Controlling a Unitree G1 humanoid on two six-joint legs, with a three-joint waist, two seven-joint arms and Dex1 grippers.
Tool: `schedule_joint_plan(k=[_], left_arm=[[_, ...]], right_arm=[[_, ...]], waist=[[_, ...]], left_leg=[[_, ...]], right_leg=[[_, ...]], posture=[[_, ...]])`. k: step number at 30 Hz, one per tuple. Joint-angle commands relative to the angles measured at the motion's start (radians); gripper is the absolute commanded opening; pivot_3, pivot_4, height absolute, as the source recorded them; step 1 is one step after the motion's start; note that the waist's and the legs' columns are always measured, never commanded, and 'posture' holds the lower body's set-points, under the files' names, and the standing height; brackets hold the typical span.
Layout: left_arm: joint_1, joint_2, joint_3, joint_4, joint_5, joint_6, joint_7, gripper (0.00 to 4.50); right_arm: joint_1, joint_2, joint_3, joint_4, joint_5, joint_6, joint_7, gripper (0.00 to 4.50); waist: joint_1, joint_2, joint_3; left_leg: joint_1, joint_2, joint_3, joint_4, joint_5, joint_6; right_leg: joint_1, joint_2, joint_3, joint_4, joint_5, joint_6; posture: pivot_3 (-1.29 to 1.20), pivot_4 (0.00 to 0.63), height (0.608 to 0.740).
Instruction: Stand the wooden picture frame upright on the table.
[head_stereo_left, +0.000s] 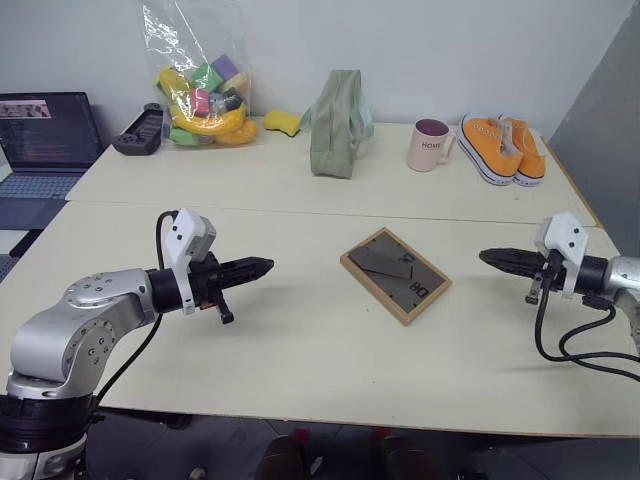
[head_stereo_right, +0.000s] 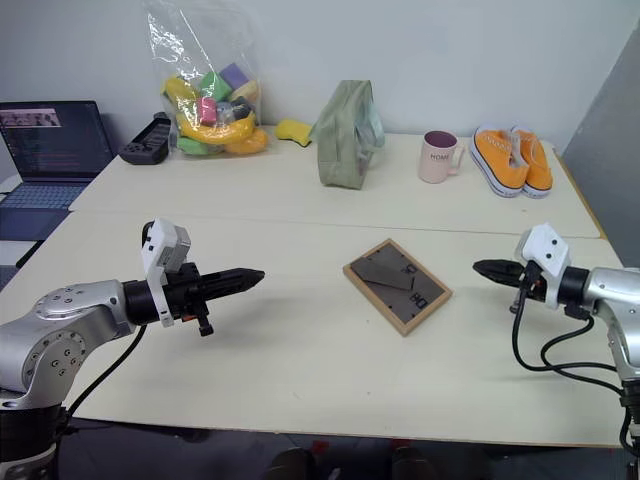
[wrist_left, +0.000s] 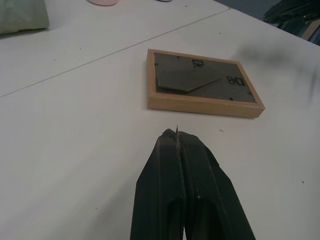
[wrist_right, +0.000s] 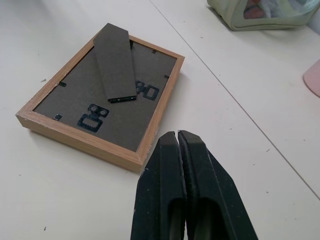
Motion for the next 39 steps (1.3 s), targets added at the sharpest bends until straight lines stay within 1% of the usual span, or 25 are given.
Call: schedule_joint_plan(k=[1, 11, 18, 22, 26, 31, 39], left_arm=[[0.002, -0.002, -0.004, -0.034, 0.018, -0.016, 0.014, 0.02], [-0.051, -0.062, -0.032, 0.029, 0.088, -0.036, 0.081, 0.02], [-0.060, -0.075, -0.051, 0.035, 0.108, -0.047, 0.075, 0.02], [-0.069, -0.105, -0.093, 0.069, 0.149, -0.079, 0.084, 0.02], [-0.102, -0.161, -0.155, 0.154, 0.205, -0.124, 0.095, 0.02], [-0.202, -0.284, -0.264, 0.341, 0.300, -0.223, 0.077, 0.02], [-0.360, -0.440, -0.350, 0.602, 0.396, -0.362, 0.036, 0.02]], right_arm=[[-0.004, 0.016, -0.008, -0.032, 0.004, -0.002, -0.016, 0.08], [-0.005, 0.061, -0.001, 0.006, -0.042, -0.059, -0.066, 0.08], [-0.001, 0.062, -0.003, -0.004, -0.039, -0.059, -0.064, 0.08], [-0.024, 0.088, 0.014, 0.034, -0.062, -0.076, -0.091, 0.08], [-0.046, 0.136, 0.042, 0.076, -0.088, -0.100, -0.121, 0.08], [-0.109, 0.209, 0.083, 0.187, -0.149, -0.164, -0.178, 0.08], [-0.159, 0.252, 0.105, 0.351, -0.195, -0.248, -0.217, 0.08]], waist=[[0.000, 0.000, 0.000], [0.001, 0.000, 0.000], [0.001, 0.000, 0.000], [0.001, 0.000, 0.000], [0.001, 0.000, 0.000], [0.001, 0.000, 0.000], [0.003, 0.000, 0.000]], left_leg=[[0.000, 0.000, 0.000, 0.000, 0.000, 0.000], [0.000, 0.000, -0.001, 0.001, 0.000, 0.000], [0.000, 0.000, -0.001, 0.001, 0.000, 0.000], [0.000, 0.000, -0.001, 0.002, 0.000, 0.000], [0.000, 0.000, -0.001, 0.003, 0.000, 0.000], [0.001, -0.001, -0.001, 0.004, 0.000, 0.000], [-0.001, -0.001, -0.001, 0.005, 0.000, 0.000]], right_leg=[[0.000, 0.000, 0.000, 0.000, 0.000, 0.000], [0.000, 0.000, -0.001, 0.001, 0.000, 0.000], [0.000, 0.000, -0.001, 0.001, 0.000, 0.000], [0.001, 0.000, -0.001, 0.001, 0.000, 0.000], [0.001, 0.000, -0.001, 0.001, 0.001, 0.001], [0.002, 0.000, -0.001, 0.002, 0.001, 0.002], [0.001, 0.000, -0.001, 0.002, 0.002, 0.002]], posture=[[0.00, 0.150, 0.740], [0.00, 0.150, 0.740], [0.00, 0.150, 0.740], [0.00, 0.150, 0.740], [0.00, 0.150, 0.740], [0.00, 0.150, 0.740], [0.00, 0.150, 0.740]])
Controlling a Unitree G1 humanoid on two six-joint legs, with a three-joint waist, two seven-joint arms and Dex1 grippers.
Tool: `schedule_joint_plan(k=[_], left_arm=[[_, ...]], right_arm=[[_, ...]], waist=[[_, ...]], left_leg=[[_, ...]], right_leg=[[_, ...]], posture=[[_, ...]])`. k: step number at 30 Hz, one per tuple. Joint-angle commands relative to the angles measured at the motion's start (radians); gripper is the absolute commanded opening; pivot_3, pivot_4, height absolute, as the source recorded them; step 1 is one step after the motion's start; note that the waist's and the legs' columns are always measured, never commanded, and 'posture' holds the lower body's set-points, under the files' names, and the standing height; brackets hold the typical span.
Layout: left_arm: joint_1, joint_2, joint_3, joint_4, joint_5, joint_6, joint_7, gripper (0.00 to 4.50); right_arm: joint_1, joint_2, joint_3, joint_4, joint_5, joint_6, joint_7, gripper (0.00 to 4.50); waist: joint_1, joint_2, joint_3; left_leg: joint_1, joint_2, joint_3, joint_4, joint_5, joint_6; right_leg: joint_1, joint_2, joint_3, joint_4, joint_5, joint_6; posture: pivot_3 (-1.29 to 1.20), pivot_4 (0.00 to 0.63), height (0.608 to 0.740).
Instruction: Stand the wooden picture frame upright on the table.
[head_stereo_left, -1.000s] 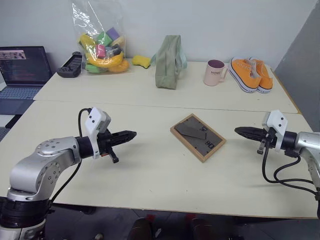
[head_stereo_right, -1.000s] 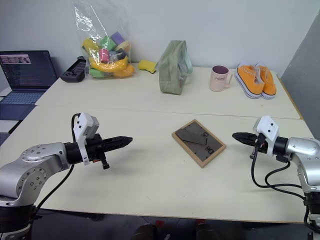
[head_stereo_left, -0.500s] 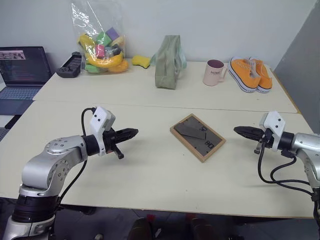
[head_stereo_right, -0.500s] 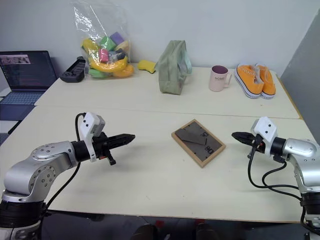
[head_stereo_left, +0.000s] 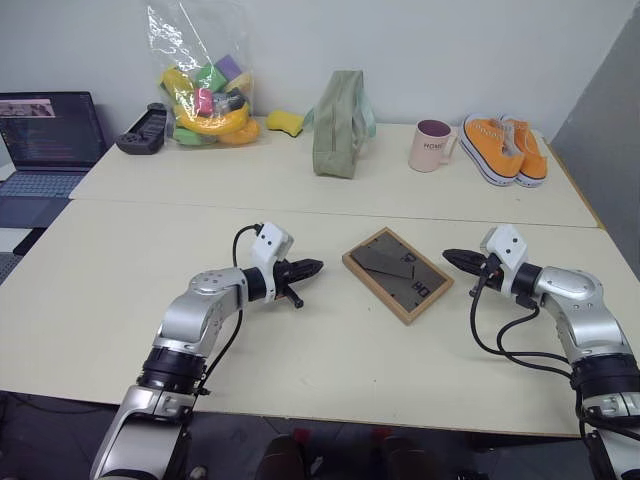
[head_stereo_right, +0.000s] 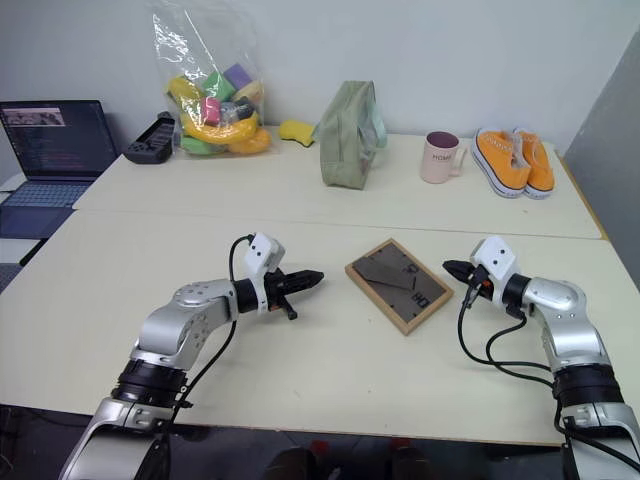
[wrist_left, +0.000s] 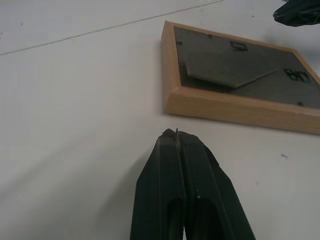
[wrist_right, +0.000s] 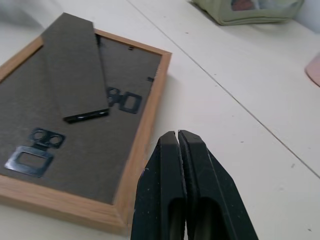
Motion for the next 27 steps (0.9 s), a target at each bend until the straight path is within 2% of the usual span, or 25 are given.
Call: schedule_joint_plan(k=[1, 8, 12, 18, 21, 25, 27], left_arm=[[-0.066, -0.059, -0.037, 0.083, 0.044, -0.081, -0.032, 0.02], [-0.159, -0.135, -0.047, 0.218, 0.086, -0.143, -0.077, 0.02], [-0.195, -0.166, -0.049, 0.311, 0.120, -0.196, -0.084, 0.02], [-0.245, -0.209, -0.036, 0.415, 0.146, -0.247, -0.086, 0.02], [-0.260, -0.220, -0.030, 0.443, 0.156, -0.266, -0.092, 0.02], [-0.294, -0.218, -0.013, 0.494, 0.167, -0.293, -0.100, 0.02], [-0.304, -0.216, -0.008, 0.515, 0.171, -0.305, -0.104, 0.02]], right_arm=[[-0.021, 0.014, -0.001, 0.076, -0.027, -0.067, -0.023, 0.08], [-0.044, 0.039, 0.026, 0.286, -0.091, -0.168, -0.054, 0.08], [-0.025, 0.066, 0.036, 0.293, -0.093, -0.188, -0.059, 0.08], [0.071, 0.092, 0.046, 0.108, -0.068, -0.129, -0.056, 0.08], [0.141, 0.095, 0.045, -0.042, -0.041, -0.063, -0.054, 0.08], [0.274, 0.101, 0.045, -0.337, 0.023, 0.071, -0.068, 0.08], [0.309, 0.101, 0.050, -0.408, 0.023, 0.110, -0.080, 0.08]], waist=[[0.000, 0.000, 0.000], [-0.002, 0.000, 0.000], [-0.004, 0.000, 0.000], [-0.002, 0.000, 0.000], [-0.002, 0.000, 0.000], [-0.001, 0.001, -0.001], [-0.001, 0.001, -0.001]], left_leg=[[0.000, 0.000, 0.000, 0.000, 0.000, 0.000], [0.000, 0.000, 0.000, 0.000, 0.000, 0.000], [0.002, 0.000, 0.000, 0.001, 0.000, 0.000], [0.004, 0.000, 0.000, 0.001, 0.000, 0.000], [0.004, 0.000, 0.000, 0.001, 0.000, 0.000], [0.003, 0.000, -0.001, 0.000, 0.000, 0.000], [0.001, -0.001, -0.001, 0.000, 0.000, 0.000]], right_leg=[[0.000, 0.000, 0.000, 0.000, 0.000, 0.000], [0.000, 0.000, 0.000, 0.001, 0.000, 0.000], [0.002, 0.000, 0.001, 0.001, 0.000, 0.000], [0.004, 0.000, 0.000, 0.002, 0.000, 0.000], [0.004, 0.000, 0.000, 0.002, 0.000, 0.000], [0.003, 0.001, 0.000, 0.002, 0.000, 0.001], [0.002, 0.001, 0.000, 0.002, 0.000, 0.001]], posture=[[0.00, 0.150, 0.740], [0.00, 0.150, 0.740], [0.00, 0.150, 0.740], [0.00, 0.150, 0.740], [0.00, 0.150, 0.740], [0.00, 0.150, 0.740], [0.00, 0.150, 0.740]])
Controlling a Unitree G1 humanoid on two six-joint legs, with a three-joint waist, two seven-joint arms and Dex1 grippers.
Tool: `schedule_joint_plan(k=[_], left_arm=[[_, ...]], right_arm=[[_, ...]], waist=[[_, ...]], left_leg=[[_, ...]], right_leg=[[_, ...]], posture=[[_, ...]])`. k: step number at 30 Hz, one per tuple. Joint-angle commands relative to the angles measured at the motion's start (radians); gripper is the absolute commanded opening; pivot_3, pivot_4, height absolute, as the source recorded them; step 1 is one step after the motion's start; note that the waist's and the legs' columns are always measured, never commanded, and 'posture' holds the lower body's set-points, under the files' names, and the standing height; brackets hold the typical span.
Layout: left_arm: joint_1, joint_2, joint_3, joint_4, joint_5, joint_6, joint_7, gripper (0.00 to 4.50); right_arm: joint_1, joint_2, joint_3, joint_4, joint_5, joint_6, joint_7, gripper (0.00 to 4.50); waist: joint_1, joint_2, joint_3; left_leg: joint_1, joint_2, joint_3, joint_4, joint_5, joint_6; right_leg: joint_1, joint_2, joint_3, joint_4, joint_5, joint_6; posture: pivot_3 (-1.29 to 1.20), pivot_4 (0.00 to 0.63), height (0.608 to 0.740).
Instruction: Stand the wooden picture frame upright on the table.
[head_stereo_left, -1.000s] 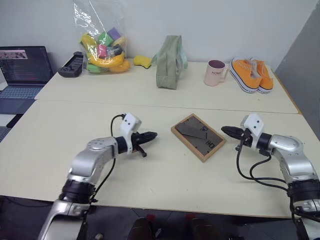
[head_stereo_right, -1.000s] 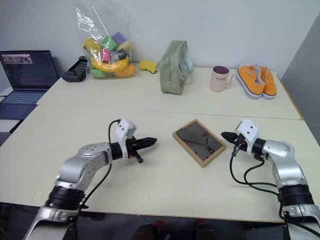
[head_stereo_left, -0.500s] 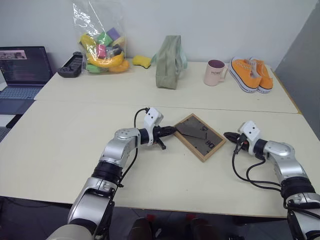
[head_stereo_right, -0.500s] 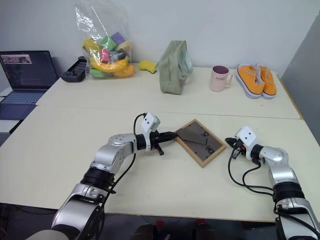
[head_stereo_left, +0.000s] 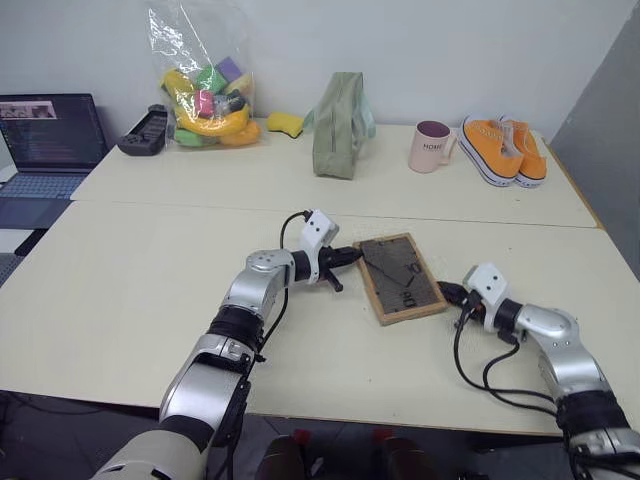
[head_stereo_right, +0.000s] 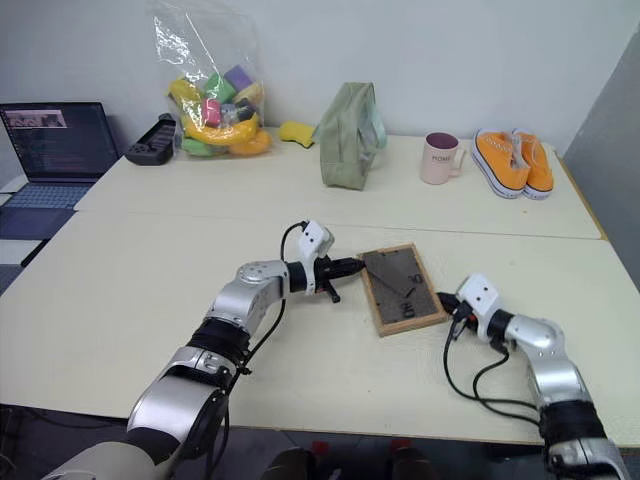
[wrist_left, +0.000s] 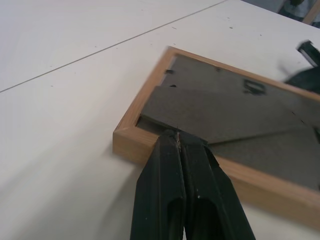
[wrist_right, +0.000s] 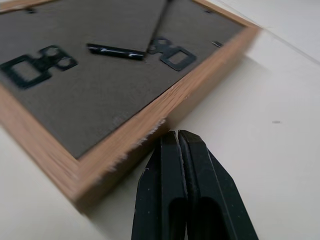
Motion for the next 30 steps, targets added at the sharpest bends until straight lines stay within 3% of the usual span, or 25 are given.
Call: schedule_joint_plan(k=[1, 9, 13, 17, 20, 22, 24, 30], left_arm=[[-0.037, -0.009, 0.012, 0.025, 0.014, -0.037, -0.018, 0.02], [-0.029, 0.025, 0.013, 0.006, 0.031, -0.032, -0.055, 0.02], [0.051, 0.124, 0.007, -0.165, 0.010, 0.099, -0.132, 0.02], [0.128, 0.287, 0.048, -0.417, -0.078, 0.409, -0.196, 0.02], [0.137, 0.334, 0.094, -0.531, -0.165, 0.639, -0.172, 0.02], [0.091, 0.342, 0.213, -0.593, -0.284, 0.995, -0.116, 0.02], [0.021, 0.307, 0.372, -0.549, -0.386, 1.324, -0.046, 0.38], [0.092, 0.335, 0.443, -0.472, -0.762, 1.404, 0.194, 1.61]], right_arm=[[0.040, 0.004, 0.005, -0.184, 0.035, 0.079, -0.018, 0.08], [0.022, 0.010, -0.007, -0.178, 0.030, 0.113, -0.049, 0.08], [0.010, -0.010, -0.012, -0.147, 0.018, 0.094, -0.041, 0.08], [0.007, -0.034, -0.014, -0.113, 0.006, 0.063, -0.029, 0.08], [0.007, -0.040, -0.014, -0.090, 0.005, 0.044, -0.024, 0.08], [0.000, -0.041, -0.009, -0.063, 0.000, 0.029, -0.020, 0.08], [-0.010, -0.034, 0.002, -0.046, -0.007, 0.019, -0.021, 0.00], [-0.018, -0.021, 0.011, -0.030, -0.009, 0.008, -0.022, 0.00]], waist=[[-0.001, 0.000, 0.000], [-0.002, 0.000, 0.000], [-0.004, 0.000, 0.000], [-0.011, 0.000, 0.000], [-0.002, 0.000, 0.000], [0.004, 0.000, 0.000], [0.003, -0.001, 0.001], [-0.019, -0.001, 0.001]], left_leg=[[0.000, 0.000, 0.000, 0.000, 0.000, 0.000], [0.000, -0.001, 0.000, 0.001, 0.000, 0.000], [0.000, 0.000, 0.000, 0.000, 0.000, 0.000], [-0.001, 0.001, 0.000, -0.001, 0.000, 0.000], [-0.002, 0.000, 0.000, 0.000, 0.000, 0.000], [-0.003, 0.000, -0.001, 0.001, 0.000, 0.000], [-0.003, -0.001, -0.002, 0.003, 0.000, 0.000], [0.000, 0.000, -0.003, 0.004, 0.000, 0.000]], right_leg=[[0.000, 0.000, 0.000, 0.000, 0.000, 0.000], [-0.001, 0.000, 0.000, 0.001, 0.000, 0.001], [-0.001, 0.000, 0.000, 0.001, 0.000, 0.001], [-0.003, 0.000, 0.001, 0.001, 0.000, 0.000], [-0.004, 0.000, 0.000, 0.004, 0.000, 0.000], [-0.004, 0.000, -0.001, 0.004, 0.000, 0.000], [-0.003, 0.000, -0.001, 0.006, 0.000, 0.001], [-0.003, 0.000, 0.000, 0.012, 0.000, 0.001]], posture=[[0.00, 0.150, 0.740], [0.00, 0.150, 0.740], [0.00, 0.150, 0.740], [0.00, 0.150, 0.740], [0.00, 0.150, 0.740], [0.00, 0.150, 0.740], [0.00, 0.150, 0.740], [0.00, 0.150, 0.740]])
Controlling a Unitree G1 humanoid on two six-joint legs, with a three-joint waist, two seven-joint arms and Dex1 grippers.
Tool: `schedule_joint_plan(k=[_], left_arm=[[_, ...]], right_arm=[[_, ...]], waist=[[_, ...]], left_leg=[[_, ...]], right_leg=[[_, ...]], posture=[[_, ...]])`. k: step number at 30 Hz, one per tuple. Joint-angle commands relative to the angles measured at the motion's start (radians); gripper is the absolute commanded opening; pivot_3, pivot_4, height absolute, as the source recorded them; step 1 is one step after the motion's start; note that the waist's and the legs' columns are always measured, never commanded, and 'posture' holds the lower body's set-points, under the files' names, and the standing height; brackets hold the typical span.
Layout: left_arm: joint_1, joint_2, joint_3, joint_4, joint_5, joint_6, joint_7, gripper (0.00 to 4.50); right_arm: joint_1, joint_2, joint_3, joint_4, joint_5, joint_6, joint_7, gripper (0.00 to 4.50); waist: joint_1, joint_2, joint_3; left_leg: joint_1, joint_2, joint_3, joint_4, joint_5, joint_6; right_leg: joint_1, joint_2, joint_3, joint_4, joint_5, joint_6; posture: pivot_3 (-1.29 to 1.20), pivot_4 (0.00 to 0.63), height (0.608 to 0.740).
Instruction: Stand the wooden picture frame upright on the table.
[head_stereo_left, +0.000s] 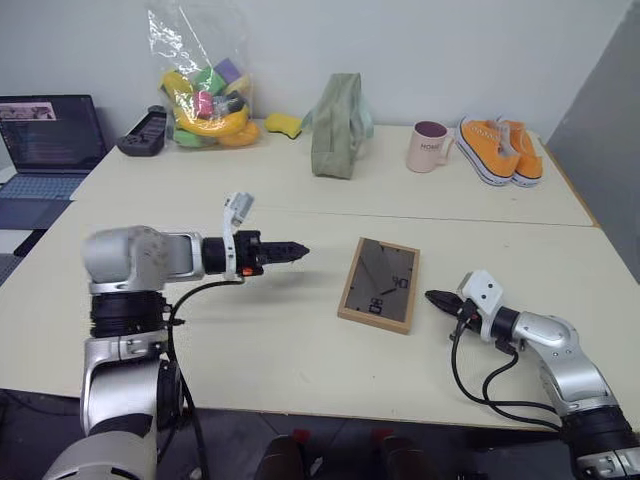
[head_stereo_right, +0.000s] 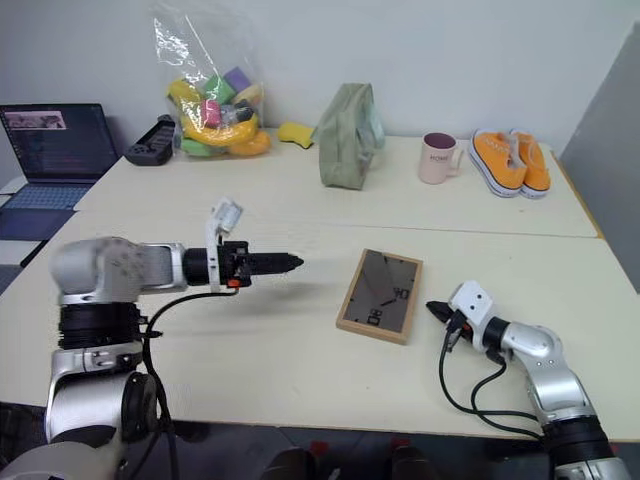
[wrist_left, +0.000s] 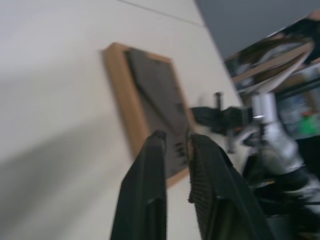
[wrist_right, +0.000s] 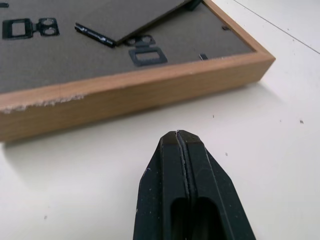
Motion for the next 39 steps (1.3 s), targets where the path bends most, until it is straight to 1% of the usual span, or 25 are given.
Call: schedule_joint_plan(k=[1, 3, 4, 5, 6, 9, 12, 13, 15, 17, 22, 27, 33, 39], left_arm=[[0.055, 0.024, 0.029, 0.066, -0.244, 0.024, 0.185, 1.82], [0.090, 0.044, 0.020, 0.054, -0.343, 0.024, 0.262, 2.30], [0.102, 0.054, 0.018, 0.047, -0.384, 0.024, 0.292, 2.34], [0.108, 0.065, 0.013, 0.055, -0.431, 0.024, 0.324, 2.69], [0.111, 0.072, 0.017, 0.058, -0.455, 0.024, 0.350, 2.84], [0.101, 0.083, 0.024, 0.091, -0.499, 0.024, 0.425, 3.49], [0.079, 0.092, -0.002, 0.128, -0.487, 0.024, 0.444, 4.16], [0.072, 0.089, -0.011, 0.132, -0.466, 0.024, 0.437, 4.23], [0.059, 0.081, -0.034, 0.149, -0.421, 0.024, 0.420, 4.23], [0.043, 0.073, -0.085, 0.185, -0.352, -0.006, 0.384, 4.23], [-0.038, 0.038, -0.255, 0.335, -0.164, -0.152, 0.214, 4.23], [-0.098, 0.015, -0.381, 0.431, -0.029, -0.247, 0.038, 4.23], [-0.143, -0.018, -0.415, 0.494, 0.057, -0.272, -0.076, 4.23], [-0.144, -0.030, -0.416, 0.503, 0.113, -0.271, -0.132, 4.23]], right_arm=[[-0.012, 0.003, -0.004, -0.005, -0.001, -0.027, -0.001, 0.00], [-0.012, 0.001, -0.005, 0.000, -0.001, -0.030, 0.001, 0.00], [-0.012, 0.000, -0.006, 0.001, 0.000, -0.030, 0.002, 0.00], [-0.013, -0.001, -0.007, 0.003, 0.000, -0.030, 0.002, 0.00], [-0.012, -0.003, -0.007, 0.004, 0.000, -0.031, 0.004, 0.00], [-0.012, -0.007, -0.006, 0.004, -0.001, -0.032, 0.008, 0.00], [-0.013, -0.010, 0.006, -0.001, -0.013, -0.041, 0.013, 0.00], [-0.013, -0.010, 0.011, -0.003, -0.018, -0.047, 0.014, 0.00], [-0.015, -0.007, 0.022, -0.004, -0.026, -0.057, 0.013, 0.00], [-0.018, -0.002, 0.039, 0.001, -0.044, -0.076, 0.010, 0.00], [-0.027, 0.017, 0.066, 0.004, -0.072, -0.094, -0.004, 0.00], [-0.035, 0.026, 0.080, 0.003, -0.094, -0.113, -0.014, 0.00], [-0.052, 0.081, 0.103, 0.009, -0.082, -0.088, -0.030, 0.00], [-0.090, 0.156, 0.131, 0.033, -0.092, -0.081, -0.059, 0.00]], waist=[[-0.007, 0.000, 0.000], [-0.009, 0.000, 0.000], [-0.009, 0.000, 0.000], [-0.009, 0.000, 0.000], [-0.008, 0.000, 0.000], [-0.007, 0.000, 0.000], [-0.004, 0.000, 0.000], [-0.004, 0.000, 0.000], [-0.004, 0.000, 0.000], [-0.005, 0.000, 0.000], [-0.004, 0.000, 0.000], [-0.005, 0.000, 0.000], [-0.006, 0.000, 0.000], [-0.010, 0.000, 0.000]], left_leg=[[0.000, 0.000, 0.000, 0.000, 0.000, 0.000], [0.000, 0.001, 0.000, 0.000, 0.000, 0.000], [0.000, 0.001, 0.000, 0.000, 0.000, 0.000], [0.000, 0.001, 0.000, 0.000, 0.000, -0.001], [0.000, 0.000, 0.000, 0.000, 0.000, -0.001], [0.000, 0.000, 0.000, 0.000, 0.000, -0.001], [0.000, 0.000, 0.000, 0.000, 0.000, -0.001], [0.000, -0.001, 0.000, 0.000, 0.000, -0.001], [0.000, -0.001, 0.000, 0.000, 0.000, -0.001], [0.001, -0.001, 0.000, 0.000, 0.000, -0.001], [0.001, -0.001, 0.000, 0.000, 0.001, -0.001], [0.001, -0.001, 0.001, 0.000, 0.001, -0.002], [0.001, -0.001, 0.001, 0.000, 0.001, -0.002], [0.001, -0.001, 0.001, 0.000, 0.001, -0.002]], right_leg=[[0.000, 0.000, 0.000, 0.001, 0.000, 0.000], [0.000, 0.000, 0.000, 0.001, 0.000, 0.000], [0.000, 0.000, 0.000, 0.001, 0.000, 0.000], [0.000, 0.000, 0.000, 0.001, 0.000, 0.000], [0.000, 0.000, 0.000, 0.001, 0.000, 0.000], [0.000, 0.000, 0.000, 0.001, 0.000, 0.000], [0.000, 0.000, 0.000, 0.001, 0.000, 0.000], [0.000, 0.000, 0.000, 0.001, 0.000, 0.000], [0.000, 0.000, 0.000, 0.001, 0.000, 0.000], [0.000, 0.000, 0.000, 0.001, 0.000, 0.000], [0.000, 0.000, 0.000, 0.001, 0.000, 0.000], [0.000, 0.000, 0.000, 0.000, 0.000, 0.000], [0.001, 0.000, 0.000, 0.000, 0.000, 0.000], [0.000, 0.000, 0.000, 0.000, 0.000, 0.000]], posture=[[0.00, 0.150, 0.740], [0.00, 0.150, 0.740], [0.00, 0.150, 0.740], [0.00, 0.150, 0.740], [0.00, 0.150, 0.740], [0.00, 0.150, 0.740], [0.00, 0.150, 0.740], [0.00, 0.150, 0.740], [0.00, 0.150, 0.740], [0.00, 0.150, 0.740], [0.00, 0.150, 0.740], [0.00, 0.150, 0.740], [0.00, 0.150, 0.740], [0.00, 0.150, 0.740]])
